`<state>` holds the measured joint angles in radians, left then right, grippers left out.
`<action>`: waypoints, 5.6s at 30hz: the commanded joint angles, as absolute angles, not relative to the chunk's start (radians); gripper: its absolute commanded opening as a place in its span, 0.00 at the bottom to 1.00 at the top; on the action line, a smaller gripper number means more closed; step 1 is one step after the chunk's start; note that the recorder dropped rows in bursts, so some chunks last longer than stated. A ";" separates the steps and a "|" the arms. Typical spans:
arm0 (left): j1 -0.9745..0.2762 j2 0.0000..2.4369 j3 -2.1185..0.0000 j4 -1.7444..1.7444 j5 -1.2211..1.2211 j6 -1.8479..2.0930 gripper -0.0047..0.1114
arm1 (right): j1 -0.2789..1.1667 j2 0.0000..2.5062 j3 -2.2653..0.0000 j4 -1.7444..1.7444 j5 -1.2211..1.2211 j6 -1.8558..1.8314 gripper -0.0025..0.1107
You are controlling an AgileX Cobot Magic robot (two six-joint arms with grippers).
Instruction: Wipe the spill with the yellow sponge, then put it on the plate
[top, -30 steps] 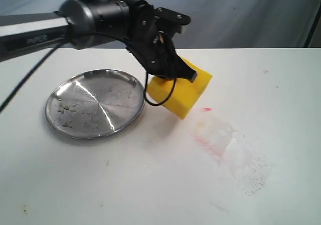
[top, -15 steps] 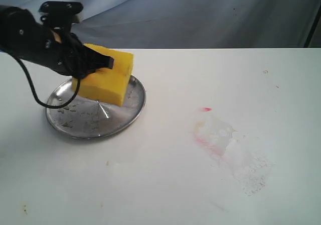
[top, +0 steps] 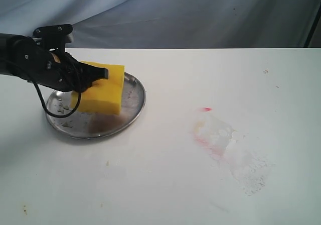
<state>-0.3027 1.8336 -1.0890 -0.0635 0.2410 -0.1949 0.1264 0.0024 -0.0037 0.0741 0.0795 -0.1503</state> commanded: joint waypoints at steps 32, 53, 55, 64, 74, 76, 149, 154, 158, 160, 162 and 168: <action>-0.283 1.277 -0.736 -0.086 -0.279 0.090 0.51 | 0.118 0.000 0.000 0.067 0.076 -0.150 0.02; -0.024 0.696 -0.444 -0.086 -0.130 0.075 0.51 | 0.118 0.000 0.000 0.067 0.076 -0.150 0.02; 0.024 0.621 -0.395 -0.086 -0.130 0.079 0.51 | 0.118 0.000 0.000 0.067 0.076 -0.150 0.02; 0.083 0.265 -0.262 -0.068 -0.090 0.065 0.51 | 0.118 0.000 0.000 0.067 0.076 -0.150 0.02; 0.083 0.069 -0.248 -0.070 0.101 0.050 0.41 | 0.118 0.000 0.000 0.067 0.076 -0.150 0.02; 0.083 0.031 -0.248 -0.070 0.138 0.050 0.34 | 0.118 0.000 0.000 0.067 0.076 -0.150 0.02; -0.074 0.000 0.000 0.156 0.096 -0.234 0.04 | 0.118 0.000 0.000 0.067 0.076 -0.150 0.02; -0.074 0.000 0.000 0.059 0.170 -0.234 0.04 | 0.118 0.000 0.000 0.067 0.076 -0.150 0.02; -0.074 0.000 0.000 0.055 0.180 -0.238 0.04 | 0.118 0.000 0.000 0.067 0.076 -0.150 0.02; -0.074 0.000 0.000 0.055 0.180 -0.244 0.04 | 0.118 0.000 0.000 0.067 0.076 -0.150 0.02; -0.074 0.000 0.000 0.055 0.180 -0.257 0.04 | 0.118 0.000 0.000 0.067 0.076 -0.150 0.02; -0.074 0.000 0.000 0.064 0.180 -0.257 0.04 | 0.118 0.000 0.000 0.067 0.076 -0.150 0.02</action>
